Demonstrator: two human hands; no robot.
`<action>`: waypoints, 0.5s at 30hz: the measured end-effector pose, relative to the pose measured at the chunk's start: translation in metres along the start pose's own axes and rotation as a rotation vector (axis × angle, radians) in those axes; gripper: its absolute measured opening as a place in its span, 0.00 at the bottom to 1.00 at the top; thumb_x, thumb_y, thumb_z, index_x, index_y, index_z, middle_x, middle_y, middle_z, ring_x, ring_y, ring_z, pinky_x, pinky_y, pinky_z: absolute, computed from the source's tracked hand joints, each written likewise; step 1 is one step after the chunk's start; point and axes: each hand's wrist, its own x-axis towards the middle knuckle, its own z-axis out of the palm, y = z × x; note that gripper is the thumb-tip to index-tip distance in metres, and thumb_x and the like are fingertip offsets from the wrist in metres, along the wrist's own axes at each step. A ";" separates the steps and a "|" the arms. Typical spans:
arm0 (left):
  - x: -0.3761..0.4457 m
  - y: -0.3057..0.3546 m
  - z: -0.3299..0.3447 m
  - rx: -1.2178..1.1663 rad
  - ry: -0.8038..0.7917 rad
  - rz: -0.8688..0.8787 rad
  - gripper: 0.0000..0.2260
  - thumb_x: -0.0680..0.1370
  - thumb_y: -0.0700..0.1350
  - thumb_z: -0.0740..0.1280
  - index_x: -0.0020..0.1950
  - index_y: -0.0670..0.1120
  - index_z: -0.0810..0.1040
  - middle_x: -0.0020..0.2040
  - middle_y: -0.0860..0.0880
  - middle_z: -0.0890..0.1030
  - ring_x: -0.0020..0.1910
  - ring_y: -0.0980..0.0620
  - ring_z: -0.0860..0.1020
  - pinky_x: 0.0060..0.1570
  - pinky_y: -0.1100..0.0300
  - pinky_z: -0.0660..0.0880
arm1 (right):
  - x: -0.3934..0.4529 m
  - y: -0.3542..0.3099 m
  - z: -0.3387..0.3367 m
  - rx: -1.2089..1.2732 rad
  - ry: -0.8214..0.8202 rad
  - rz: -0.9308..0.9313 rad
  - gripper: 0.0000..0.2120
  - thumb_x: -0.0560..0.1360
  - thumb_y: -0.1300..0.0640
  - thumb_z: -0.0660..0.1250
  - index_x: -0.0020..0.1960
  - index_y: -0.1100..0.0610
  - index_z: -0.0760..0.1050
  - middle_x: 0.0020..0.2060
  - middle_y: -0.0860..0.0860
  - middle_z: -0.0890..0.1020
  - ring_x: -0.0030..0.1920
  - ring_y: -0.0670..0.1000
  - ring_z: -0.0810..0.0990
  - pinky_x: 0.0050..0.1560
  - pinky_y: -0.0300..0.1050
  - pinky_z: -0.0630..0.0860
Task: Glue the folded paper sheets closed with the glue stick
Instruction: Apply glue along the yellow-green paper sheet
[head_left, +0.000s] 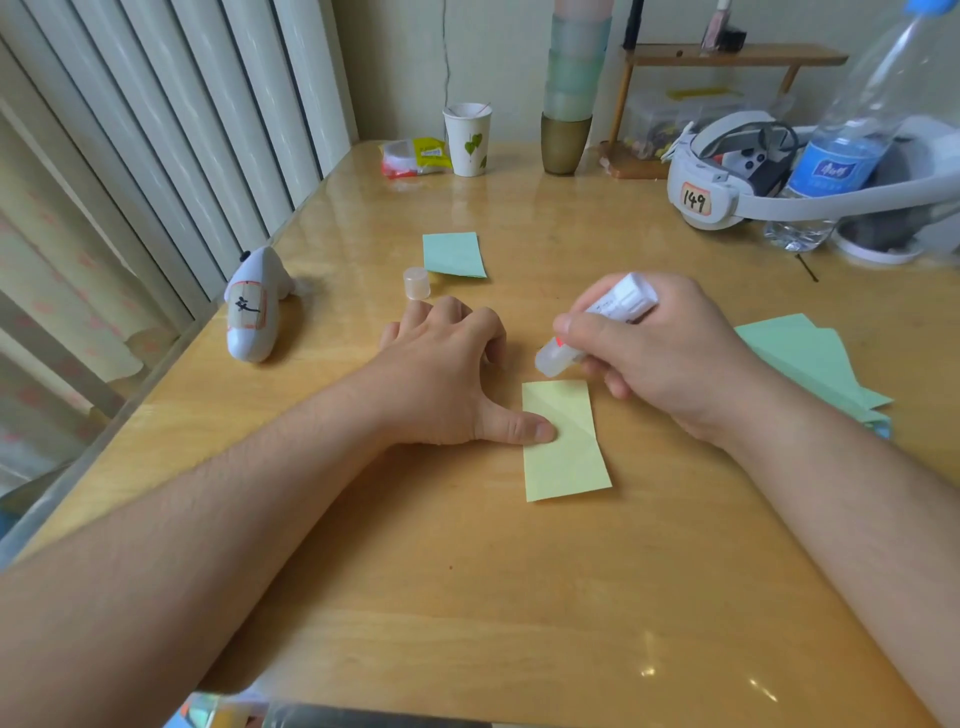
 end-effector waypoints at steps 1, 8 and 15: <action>0.000 0.000 0.000 -0.003 0.003 -0.001 0.33 0.59 0.80 0.70 0.53 0.61 0.67 0.58 0.56 0.67 0.62 0.49 0.62 0.66 0.51 0.64 | -0.001 0.001 0.003 -0.047 -0.021 -0.008 0.07 0.75 0.52 0.76 0.43 0.55 0.82 0.30 0.49 0.82 0.27 0.46 0.76 0.30 0.44 0.73; 0.000 0.001 0.000 -0.012 0.004 -0.002 0.34 0.58 0.80 0.70 0.53 0.61 0.68 0.57 0.56 0.67 0.62 0.50 0.62 0.66 0.51 0.64 | 0.000 0.007 0.010 -0.208 -0.062 -0.011 0.08 0.73 0.45 0.77 0.44 0.49 0.83 0.32 0.46 0.82 0.29 0.43 0.76 0.40 0.48 0.77; 0.000 -0.003 0.003 -0.030 0.027 0.097 0.33 0.59 0.79 0.70 0.53 0.61 0.66 0.56 0.57 0.67 0.59 0.50 0.63 0.61 0.52 0.64 | -0.001 0.005 0.008 -0.234 -0.081 -0.009 0.07 0.72 0.46 0.78 0.43 0.49 0.83 0.29 0.43 0.81 0.29 0.42 0.76 0.38 0.44 0.74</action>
